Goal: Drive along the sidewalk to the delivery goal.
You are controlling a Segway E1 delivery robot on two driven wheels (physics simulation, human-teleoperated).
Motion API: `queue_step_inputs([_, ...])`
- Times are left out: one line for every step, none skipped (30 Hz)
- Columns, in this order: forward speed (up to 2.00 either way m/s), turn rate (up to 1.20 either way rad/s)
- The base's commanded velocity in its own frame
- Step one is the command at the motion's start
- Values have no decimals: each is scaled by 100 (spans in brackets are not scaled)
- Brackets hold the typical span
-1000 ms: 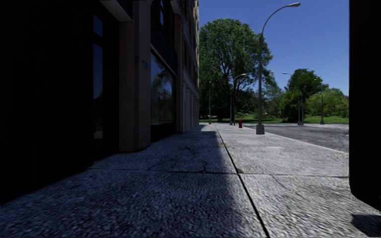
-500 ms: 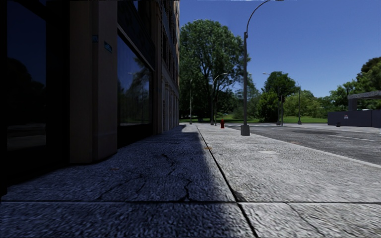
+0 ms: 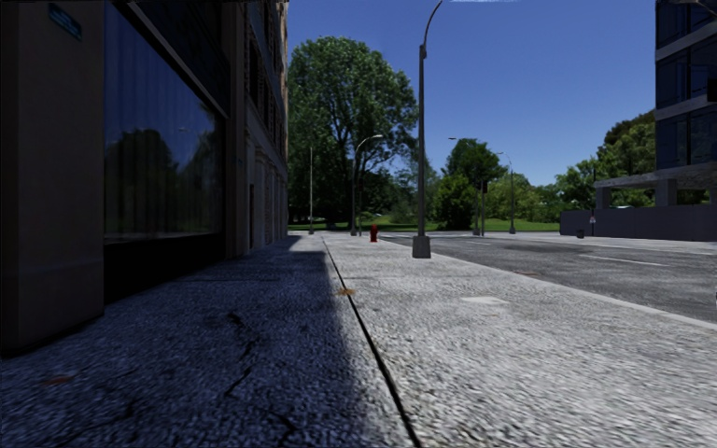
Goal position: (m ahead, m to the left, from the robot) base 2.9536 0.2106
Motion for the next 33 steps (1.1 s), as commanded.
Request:
queue_step_inputs([200, -38])
queue_step_inputs([200, -38])
queue_step_inputs([200, -38])
queue_step_inputs([200, -38])
queue_step_inputs([200, -36])
queue_step_inputs([200, -19])
queue_step_inputs([200, -19])
queue_step_inputs([200, -2])
queue_step_inputs([200, 0])
queue_step_inputs([200, 0])
queue_step_inputs([200, 0])
queue_step_inputs([200, 0])
queue_step_inputs([200, 0])
queue_step_inputs([200, 0])
queue_step_inputs([200, 0])
queue_step_inputs([200, 0])
queue_step_inputs([200, 0])
queue_step_inputs([200, 0])
queue_step_inputs([193, 0])
queue_step_inputs([181, 0])
queue_step_inputs([181, 0])
queue_step_inputs([167, 0])
queue_step_inputs([160, 0])
queue_step_inputs([156, 0])
queue_step_inputs([154, 0])
queue_step_inputs([154, 0])
queue_step_inputs([154, 0])
queue_step_inputs([154, 0])
queue_step_inputs([154, 0])
queue_step_inputs([154, 0])
queue_step_inputs([154, 0])
queue_step_inputs([154, 0])
queue_step_inputs([154, 0])
